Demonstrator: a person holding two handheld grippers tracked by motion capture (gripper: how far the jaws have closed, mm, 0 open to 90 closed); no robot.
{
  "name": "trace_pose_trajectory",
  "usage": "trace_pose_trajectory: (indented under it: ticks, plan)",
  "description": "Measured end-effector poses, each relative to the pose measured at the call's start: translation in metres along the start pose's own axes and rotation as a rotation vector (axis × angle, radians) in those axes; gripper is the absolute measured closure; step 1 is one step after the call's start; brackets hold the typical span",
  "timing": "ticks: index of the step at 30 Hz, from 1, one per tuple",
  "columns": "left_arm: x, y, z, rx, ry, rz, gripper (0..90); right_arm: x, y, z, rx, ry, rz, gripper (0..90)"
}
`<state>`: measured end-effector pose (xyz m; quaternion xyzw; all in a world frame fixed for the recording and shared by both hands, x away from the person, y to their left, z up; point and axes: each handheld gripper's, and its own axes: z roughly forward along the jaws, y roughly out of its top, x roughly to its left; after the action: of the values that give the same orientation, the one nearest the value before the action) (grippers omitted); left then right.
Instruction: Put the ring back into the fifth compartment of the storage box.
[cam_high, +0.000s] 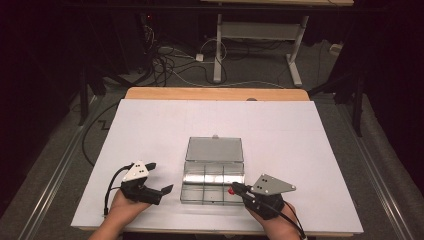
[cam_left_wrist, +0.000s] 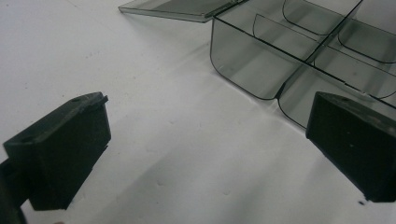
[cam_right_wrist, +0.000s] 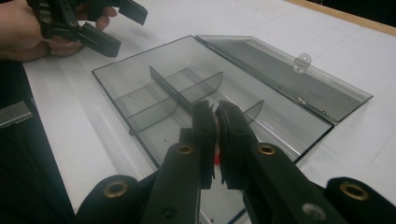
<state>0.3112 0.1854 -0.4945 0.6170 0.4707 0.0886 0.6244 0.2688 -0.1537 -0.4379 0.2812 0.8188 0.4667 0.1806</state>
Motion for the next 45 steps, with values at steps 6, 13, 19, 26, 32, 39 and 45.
trace_pose_trajectory:
  ticks: [6, 13, 19, 26, 32, 39, 45]
  plan:
    - [0.000, 0.000, 0.000, -0.004, 0.008, -0.006, 0.0, 0.004, 0.003, 0.007, 0.002, 0.024, -0.019, 87.4]
    - [0.000, 0.000, -0.001, -0.012, 0.001, 0.005, 0.0, 0.008, 0.007, 0.016, 0.005, 0.050, -0.036, 87.3]
    - [-0.001, -0.001, -0.001, -0.016, 0.002, 0.013, 0.0, 0.010, 0.008, 0.024, 0.013, 0.071, -0.041, 87.3]
    - [0.000, 0.000, -0.004, -0.031, -0.008, 0.008, 0.0, 0.013, 0.009, 0.035, 0.032, 0.096, -0.050, 87.2]
    - [-0.001, -0.001, -0.005, -0.041, -0.012, 0.019, 0.0, 0.016, 0.009, 0.043, 0.053, 0.113, -0.060, 86.9]
    - [-0.001, -0.001, -0.006, -0.049, -0.016, 0.020, 0.0, 0.016, 0.009, 0.049, 0.068, 0.117, -0.060, 86.9]
    - [-0.002, -0.001, -0.007, -0.056, -0.018, 0.019, 0.0, 0.015, 0.008, 0.051, 0.072, 0.120, -0.056, 86.7]
